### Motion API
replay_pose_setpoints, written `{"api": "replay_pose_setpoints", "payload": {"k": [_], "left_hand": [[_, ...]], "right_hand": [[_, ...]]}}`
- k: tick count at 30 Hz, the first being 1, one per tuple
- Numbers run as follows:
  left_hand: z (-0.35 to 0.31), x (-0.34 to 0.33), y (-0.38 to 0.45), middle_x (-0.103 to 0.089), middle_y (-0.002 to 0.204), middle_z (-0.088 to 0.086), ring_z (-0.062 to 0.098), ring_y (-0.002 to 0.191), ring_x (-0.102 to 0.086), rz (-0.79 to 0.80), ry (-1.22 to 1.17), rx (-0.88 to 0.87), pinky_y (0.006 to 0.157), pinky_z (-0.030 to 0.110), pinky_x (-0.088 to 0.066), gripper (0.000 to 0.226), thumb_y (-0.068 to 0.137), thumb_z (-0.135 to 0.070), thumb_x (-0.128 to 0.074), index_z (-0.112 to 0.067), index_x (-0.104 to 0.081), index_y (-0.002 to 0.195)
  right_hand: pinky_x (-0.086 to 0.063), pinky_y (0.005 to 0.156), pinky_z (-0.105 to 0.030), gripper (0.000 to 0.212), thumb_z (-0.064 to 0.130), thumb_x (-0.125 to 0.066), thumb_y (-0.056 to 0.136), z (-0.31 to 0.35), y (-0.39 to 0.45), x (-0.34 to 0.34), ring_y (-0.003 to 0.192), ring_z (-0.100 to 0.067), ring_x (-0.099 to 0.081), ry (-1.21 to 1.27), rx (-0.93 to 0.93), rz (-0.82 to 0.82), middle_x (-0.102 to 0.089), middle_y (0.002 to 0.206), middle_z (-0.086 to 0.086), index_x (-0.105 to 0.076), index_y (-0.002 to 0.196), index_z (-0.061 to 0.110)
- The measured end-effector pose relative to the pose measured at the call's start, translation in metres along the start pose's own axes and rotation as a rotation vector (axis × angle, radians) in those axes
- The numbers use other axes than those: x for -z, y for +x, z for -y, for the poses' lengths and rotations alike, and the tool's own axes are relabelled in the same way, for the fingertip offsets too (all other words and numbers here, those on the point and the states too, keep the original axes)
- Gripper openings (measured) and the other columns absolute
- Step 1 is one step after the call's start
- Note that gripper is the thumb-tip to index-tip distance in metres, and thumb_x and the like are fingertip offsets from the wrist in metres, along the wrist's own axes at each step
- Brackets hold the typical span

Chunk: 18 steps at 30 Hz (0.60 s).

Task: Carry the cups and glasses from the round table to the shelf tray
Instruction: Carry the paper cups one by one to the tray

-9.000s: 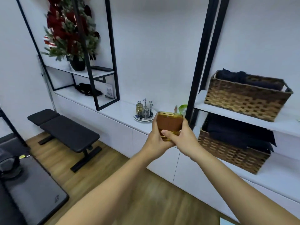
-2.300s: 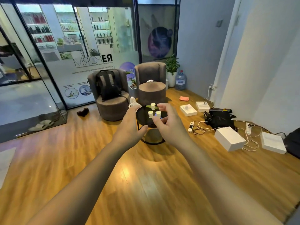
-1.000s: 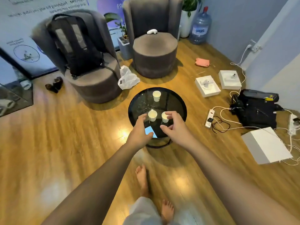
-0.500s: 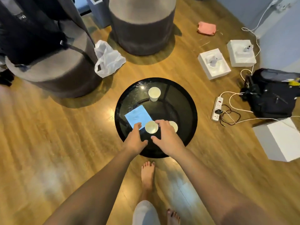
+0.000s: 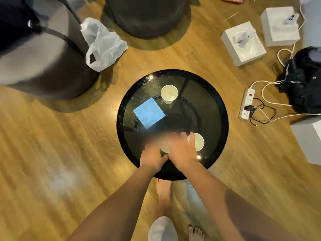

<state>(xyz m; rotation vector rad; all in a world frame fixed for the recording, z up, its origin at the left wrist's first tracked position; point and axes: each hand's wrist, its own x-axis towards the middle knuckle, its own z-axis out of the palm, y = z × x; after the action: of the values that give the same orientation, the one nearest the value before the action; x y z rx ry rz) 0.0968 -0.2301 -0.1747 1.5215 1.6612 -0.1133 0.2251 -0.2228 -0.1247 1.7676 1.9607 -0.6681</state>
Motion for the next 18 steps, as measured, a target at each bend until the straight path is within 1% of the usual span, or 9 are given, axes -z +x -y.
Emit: {"api": "replay_pose_setpoints", "payload": {"k": [3,6,8,10,13,14,16,17,18], "left_hand": [[-0.006,0.008,-0.001,-0.056,0.135,-0.012,0.02,0.126,-0.043,-0.019,-0.056,-0.044,0.102,0.043,-0.049,0.059,0.09,-0.028,-0.073,-0.036,-0.044,0.14],[-0.022,0.032,-0.008,-0.057,0.134,-0.015,0.014,0.123,-0.044,-0.03,-0.174,-0.107,0.103,0.043,-0.049,0.059,0.089,-0.025,-0.074,-0.037,-0.046,0.14],[-0.04,0.054,-0.013,-0.058,0.132,-0.016,0.011,0.122,-0.048,-0.031,-0.284,-0.163,0.102,0.042,-0.049,0.06,0.085,-0.027,-0.077,-0.04,-0.047,0.136],[-0.068,0.082,-0.024,-0.06,0.129,-0.016,0.009,0.121,-0.055,-0.03,-0.401,-0.216,0.101,0.041,-0.05,0.062,0.08,-0.028,-0.08,-0.044,-0.047,0.13],[-0.125,0.123,-0.043,-0.062,0.123,-0.014,0.011,0.116,-0.06,-0.006,-0.552,-0.296,0.098,0.038,-0.053,0.063,0.082,-0.014,-0.076,-0.041,-0.045,0.129],[-0.148,0.137,-0.055,-0.063,0.122,-0.013,0.012,0.115,-0.062,-0.006,-0.577,-0.318,0.097,0.039,-0.053,0.06,0.083,-0.016,-0.074,-0.039,-0.045,0.13],[-0.197,0.163,-0.081,-0.065,0.124,-0.009,0.015,0.117,-0.063,-0.02,-0.671,-0.392,0.099,0.044,-0.053,0.055,0.082,-0.034,-0.069,-0.035,-0.046,0.133],[-0.218,0.172,-0.089,-0.065,0.125,-0.006,0.016,0.118,-0.063,-0.024,-0.726,-0.417,0.1,0.044,-0.053,0.057,0.081,-0.041,-0.067,-0.032,-0.047,0.133],[-0.245,0.186,-0.106,-0.065,0.125,-0.005,0.018,0.117,-0.063,-0.031,-0.75,-0.441,0.1,0.042,-0.052,0.058,0.08,-0.044,-0.066,-0.028,-0.048,0.133]], "right_hand": [[-0.017,0.118,-0.057,0.076,0.03,-0.068,0.091,0.0,-0.005,0.011,0.136,-0.032,-0.039,0.028,-0.004,-0.033,-0.044,0.148,-0.004,-0.026,0.154,0.022],[-0.023,0.115,-0.052,0.076,0.042,-0.063,0.09,-0.005,-0.015,0.042,0.133,-0.028,-0.042,0.108,-0.032,-0.073,-0.045,0.147,-0.003,-0.028,0.155,0.022],[-0.029,0.11,-0.046,0.077,0.046,-0.062,0.089,-0.011,-0.023,0.072,0.128,-0.025,-0.043,0.264,-0.074,-0.112,-0.045,0.144,-0.001,-0.029,0.155,0.023],[-0.033,0.107,-0.042,0.076,0.045,-0.063,0.088,-0.017,-0.036,0.112,0.126,-0.024,-0.042,0.439,-0.114,-0.167,-0.045,0.143,0.0,-0.032,0.154,0.024],[-0.032,0.108,-0.042,0.075,0.044,-0.065,0.087,-0.026,-0.065,0.177,0.13,-0.026,-0.04,0.573,-0.154,-0.298,-0.044,0.142,-0.002,-0.035,0.152,0.021],[-0.032,0.111,-0.042,0.077,0.045,-0.065,0.087,-0.03,-0.078,0.199,0.132,-0.026,-0.039,0.625,-0.166,-0.356,-0.043,0.143,-0.002,-0.035,0.153,0.02],[-0.035,0.112,-0.042,0.077,0.046,-0.068,0.087,-0.041,-0.112,0.244,0.135,-0.024,-0.04,0.763,-0.192,-0.496,-0.043,0.142,-0.002,-0.038,0.152,0.02],[-0.038,0.11,-0.038,0.075,0.046,-0.07,0.087,-0.047,-0.126,0.263,0.134,-0.023,-0.042,0.843,-0.209,-0.563,-0.044,0.141,-0.001,-0.04,0.151,0.02],[-0.04,0.106,-0.032,0.073,0.045,-0.071,0.087,-0.054,-0.146,0.285,0.133,-0.021,-0.044,0.918,-0.227,-0.638,-0.044,0.14,-0.001,-0.042,0.15,0.02]]}}
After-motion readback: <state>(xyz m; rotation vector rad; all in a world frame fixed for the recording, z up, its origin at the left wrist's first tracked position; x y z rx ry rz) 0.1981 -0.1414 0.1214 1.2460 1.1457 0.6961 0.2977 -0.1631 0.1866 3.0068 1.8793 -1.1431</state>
